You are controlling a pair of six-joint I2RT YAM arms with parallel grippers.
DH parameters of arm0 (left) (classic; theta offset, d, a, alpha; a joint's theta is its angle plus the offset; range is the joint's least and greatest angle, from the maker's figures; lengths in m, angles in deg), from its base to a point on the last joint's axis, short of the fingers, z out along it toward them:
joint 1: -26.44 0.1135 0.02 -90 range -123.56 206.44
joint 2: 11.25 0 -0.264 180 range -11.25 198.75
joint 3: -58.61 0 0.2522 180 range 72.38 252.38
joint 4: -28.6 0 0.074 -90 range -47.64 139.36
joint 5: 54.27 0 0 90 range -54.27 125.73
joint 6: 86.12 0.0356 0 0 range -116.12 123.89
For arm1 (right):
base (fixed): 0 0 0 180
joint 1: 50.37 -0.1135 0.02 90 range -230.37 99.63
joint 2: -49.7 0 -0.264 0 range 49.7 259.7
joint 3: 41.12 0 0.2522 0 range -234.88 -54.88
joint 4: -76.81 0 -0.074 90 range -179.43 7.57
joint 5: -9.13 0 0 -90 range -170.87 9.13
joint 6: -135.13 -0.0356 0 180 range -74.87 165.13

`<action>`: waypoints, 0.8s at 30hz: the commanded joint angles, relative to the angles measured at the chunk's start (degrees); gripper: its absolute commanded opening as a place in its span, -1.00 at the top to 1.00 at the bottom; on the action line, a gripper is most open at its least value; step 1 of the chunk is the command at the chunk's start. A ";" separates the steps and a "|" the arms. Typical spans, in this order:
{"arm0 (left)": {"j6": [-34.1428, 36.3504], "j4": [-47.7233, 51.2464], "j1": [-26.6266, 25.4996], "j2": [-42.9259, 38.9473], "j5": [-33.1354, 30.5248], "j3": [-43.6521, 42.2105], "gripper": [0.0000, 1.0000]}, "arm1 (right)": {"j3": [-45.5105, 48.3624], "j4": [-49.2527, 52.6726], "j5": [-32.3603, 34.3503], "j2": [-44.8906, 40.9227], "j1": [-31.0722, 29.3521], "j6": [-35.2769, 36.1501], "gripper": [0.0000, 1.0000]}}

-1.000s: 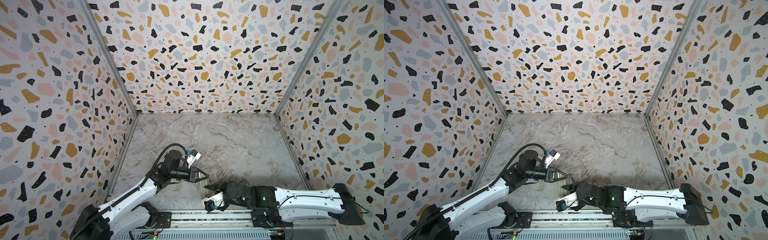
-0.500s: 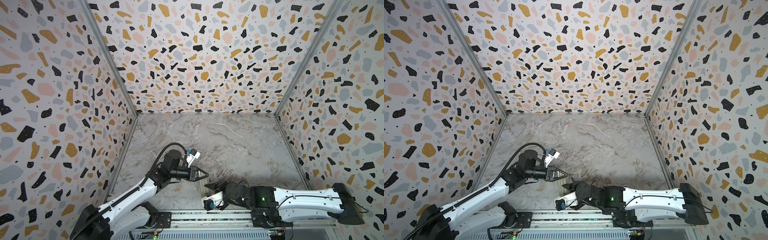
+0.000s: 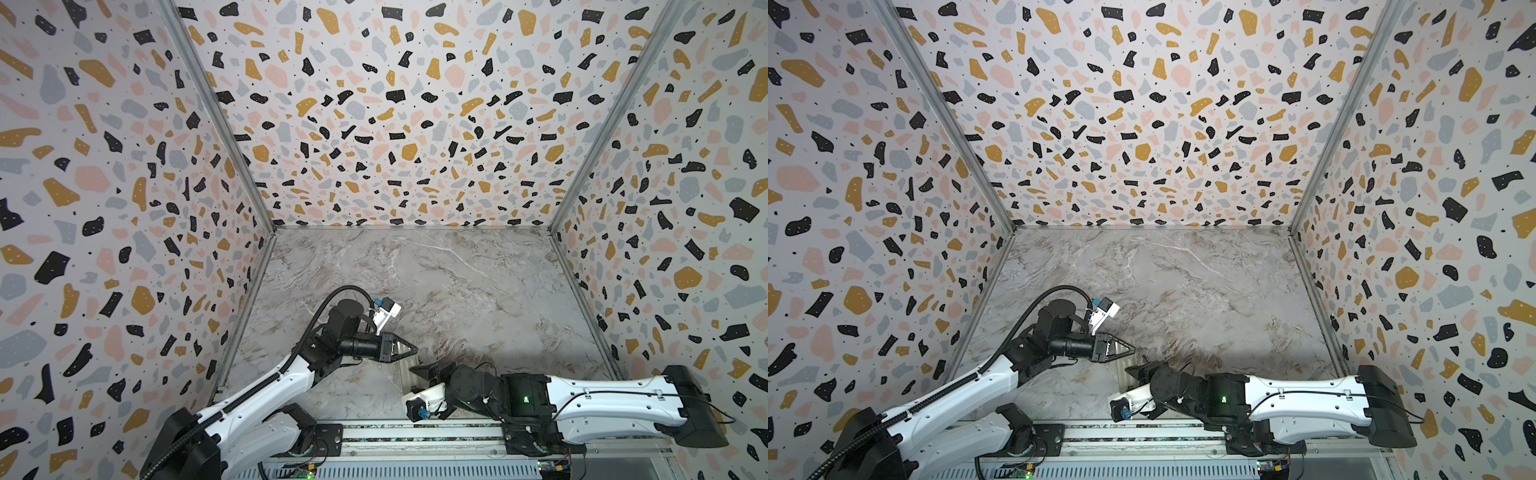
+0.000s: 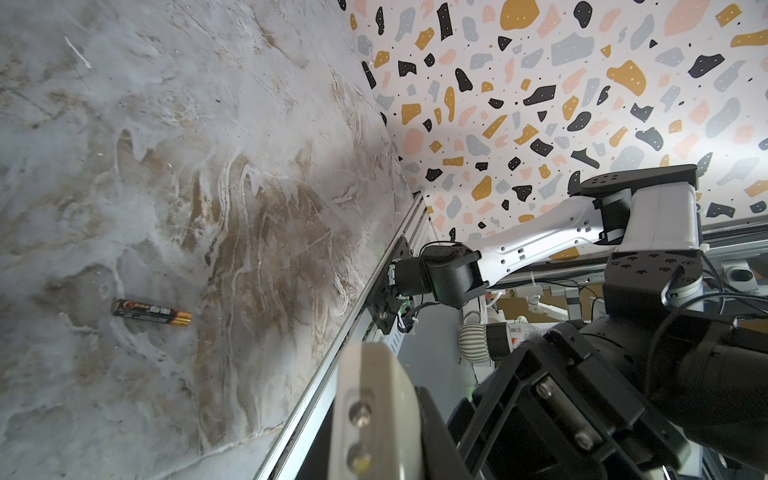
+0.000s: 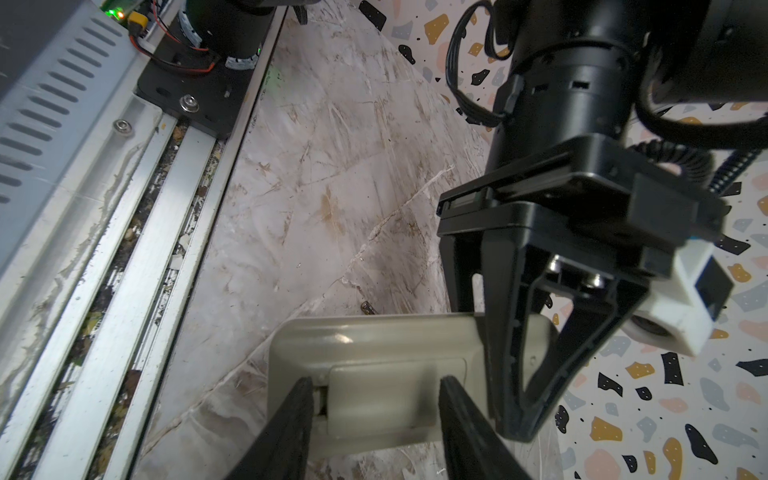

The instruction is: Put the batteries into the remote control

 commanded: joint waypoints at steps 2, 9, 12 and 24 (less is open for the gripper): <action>-0.77 -2.48 -0.23 -0.59 2.86 0.57 1.00 | -0.95 -0.05 1.81 -0.76 0.06 0.46 -0.02; -0.76 -2.64 -0.27 -0.42 3.04 0.64 1.00 | -1.01 0.16 2.02 0.06 0.07 0.49 -0.02; -0.68 -2.62 -0.25 -0.43 2.95 0.58 1.00 | -0.97 -0.09 2.71 0.17 -0.10 0.88 -0.01; -0.68 -2.78 -0.25 0.13 2.77 0.38 1.00 | 0.57 -3.19 8.58 -0.70 -2.43 2.51 0.01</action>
